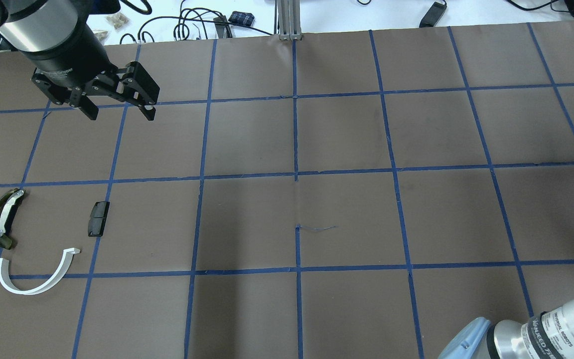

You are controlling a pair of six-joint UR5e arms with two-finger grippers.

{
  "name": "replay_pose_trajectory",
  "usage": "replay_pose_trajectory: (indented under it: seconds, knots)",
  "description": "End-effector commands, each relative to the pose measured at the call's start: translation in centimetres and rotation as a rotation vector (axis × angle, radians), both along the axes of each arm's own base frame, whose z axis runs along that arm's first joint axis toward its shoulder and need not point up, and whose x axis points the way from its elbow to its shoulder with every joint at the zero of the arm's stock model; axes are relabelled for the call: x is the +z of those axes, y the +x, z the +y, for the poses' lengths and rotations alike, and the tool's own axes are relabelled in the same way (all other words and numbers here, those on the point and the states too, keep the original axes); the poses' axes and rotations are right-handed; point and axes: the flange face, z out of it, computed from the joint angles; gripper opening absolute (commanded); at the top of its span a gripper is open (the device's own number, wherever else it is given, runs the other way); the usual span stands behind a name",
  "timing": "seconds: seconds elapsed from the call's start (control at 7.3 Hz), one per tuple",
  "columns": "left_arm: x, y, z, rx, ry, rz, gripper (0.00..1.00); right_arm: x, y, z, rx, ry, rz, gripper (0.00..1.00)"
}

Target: Place bearing gear from tray to pile

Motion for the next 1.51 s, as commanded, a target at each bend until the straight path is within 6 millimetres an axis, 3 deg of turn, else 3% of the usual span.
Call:
replay_pose_trajectory:
  seconds: [0.0,0.14,0.41,0.55,0.68,0.96,1.1,1.37]
  knots:
    - [0.0,0.0,0.0,0.000,-0.001,0.000,1.00,-1.3,0.7,1.2,-0.038,-0.008,-0.001,0.89]
    - [0.0,0.0,0.0,0.000,0.001,0.000,1.00,-1.6,0.8,1.1,-0.038,-0.009,-0.008,0.78]
    - [0.0,0.1,0.0,0.000,-0.001,0.000,1.00,-0.9,0.5,1.0,-0.039,-0.021,0.011,0.18]
    - [0.0,0.0,0.1,-0.001,0.001,0.000,1.00,-0.9,0.5,1.1,-0.038,-0.015,0.013,0.05]
    - [0.0,0.0,0.1,-0.001,0.001,0.000,1.00,-1.0,0.6,1.2,-0.038,-0.011,0.010,0.00]
    - [0.0,0.0,0.1,-0.001,0.001,0.000,1.00,-0.8,0.8,1.1,-0.048,-0.011,0.005,0.00]
    - [0.0,0.0,0.1,-0.001,0.001,0.000,1.00,1.4,1.1,0.6,-0.083,-0.051,0.009,0.00]
    - [0.0,0.0,0.1,-0.001,0.002,0.000,1.00,8.2,5.1,0.3,-0.289,-0.088,-0.043,0.00]
